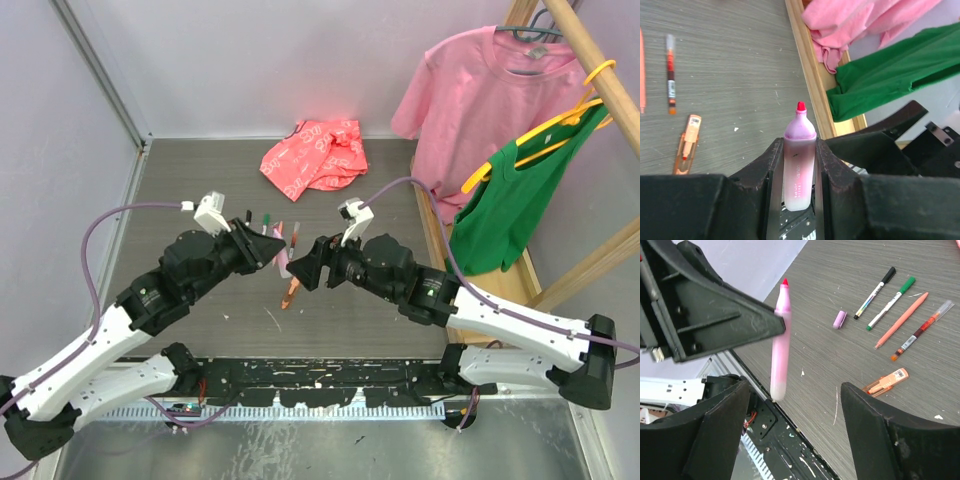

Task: Insert the pens into the pen caps
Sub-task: Pick up the pen from the center of the board.

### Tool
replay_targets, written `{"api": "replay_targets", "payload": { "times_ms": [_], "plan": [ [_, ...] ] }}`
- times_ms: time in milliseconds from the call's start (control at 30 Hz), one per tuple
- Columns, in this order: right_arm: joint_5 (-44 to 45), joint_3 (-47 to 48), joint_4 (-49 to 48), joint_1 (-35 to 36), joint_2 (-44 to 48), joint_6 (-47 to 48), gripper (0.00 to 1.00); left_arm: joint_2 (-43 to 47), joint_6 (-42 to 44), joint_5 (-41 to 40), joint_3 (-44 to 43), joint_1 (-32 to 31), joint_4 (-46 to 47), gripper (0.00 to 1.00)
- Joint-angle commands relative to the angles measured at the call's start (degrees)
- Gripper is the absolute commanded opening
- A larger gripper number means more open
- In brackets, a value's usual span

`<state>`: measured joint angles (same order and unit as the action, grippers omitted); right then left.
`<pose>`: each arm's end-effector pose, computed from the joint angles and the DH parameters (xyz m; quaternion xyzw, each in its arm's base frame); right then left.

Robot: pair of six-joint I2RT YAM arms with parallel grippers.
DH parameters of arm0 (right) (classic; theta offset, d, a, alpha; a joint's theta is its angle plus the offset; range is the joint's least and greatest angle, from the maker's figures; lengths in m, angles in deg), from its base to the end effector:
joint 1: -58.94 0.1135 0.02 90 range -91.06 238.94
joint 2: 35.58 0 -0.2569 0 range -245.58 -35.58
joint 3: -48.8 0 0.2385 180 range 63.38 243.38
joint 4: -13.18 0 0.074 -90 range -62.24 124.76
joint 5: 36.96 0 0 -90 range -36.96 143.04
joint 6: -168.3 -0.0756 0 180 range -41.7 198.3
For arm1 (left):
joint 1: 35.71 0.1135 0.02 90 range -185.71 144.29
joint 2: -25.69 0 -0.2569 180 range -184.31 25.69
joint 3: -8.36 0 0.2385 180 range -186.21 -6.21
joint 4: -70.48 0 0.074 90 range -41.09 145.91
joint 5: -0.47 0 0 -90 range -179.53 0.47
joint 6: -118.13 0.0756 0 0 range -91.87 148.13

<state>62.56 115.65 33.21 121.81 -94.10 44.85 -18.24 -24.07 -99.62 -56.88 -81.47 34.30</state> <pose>0.1330 0.2322 0.3370 -0.1456 0.7608 0.4258 0.4676 0.1495 -0.1345 0.3403 -0.0979 0.7853 -0.4124 0.4512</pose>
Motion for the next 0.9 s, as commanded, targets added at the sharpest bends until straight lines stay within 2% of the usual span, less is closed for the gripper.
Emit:
{"api": "replay_targets", "payload": {
  "times_ms": [0, 333, 600, 767, 867],
  "plan": [
    [1.7, 1.9, -5.4, 0.0, -1.9, -1.9, 0.75, -1.5, 0.0, -4.3, -0.8, -4.0, 7.3, 0.08],
    [-1.2, 0.6, -8.2, 0.0, -4.3, -3.7, 0.47, -3.6, -0.1, -5.1, -0.1, -5.7, 10.4, 0.09],
    [-1.5, 0.9, -8.6, 0.0, -5.6, -4.1, 0.36, -3.0, -0.9, -5.4, 1.2, -5.8, 11.0, 0.12],
    [-2.2, 1.1, -8.8, 0.0, -6.9, -4.6, 0.34, -2.9, -0.4, -4.8, 1.0, -5.9, 11.2, 0.14],
    [-1.9, 1.2, -9.1, 0.0, -7.4, -4.9, 0.29, -2.8, 0.1, -4.4, 0.8, -5.9, 11.6, 0.14]
  ]
}}
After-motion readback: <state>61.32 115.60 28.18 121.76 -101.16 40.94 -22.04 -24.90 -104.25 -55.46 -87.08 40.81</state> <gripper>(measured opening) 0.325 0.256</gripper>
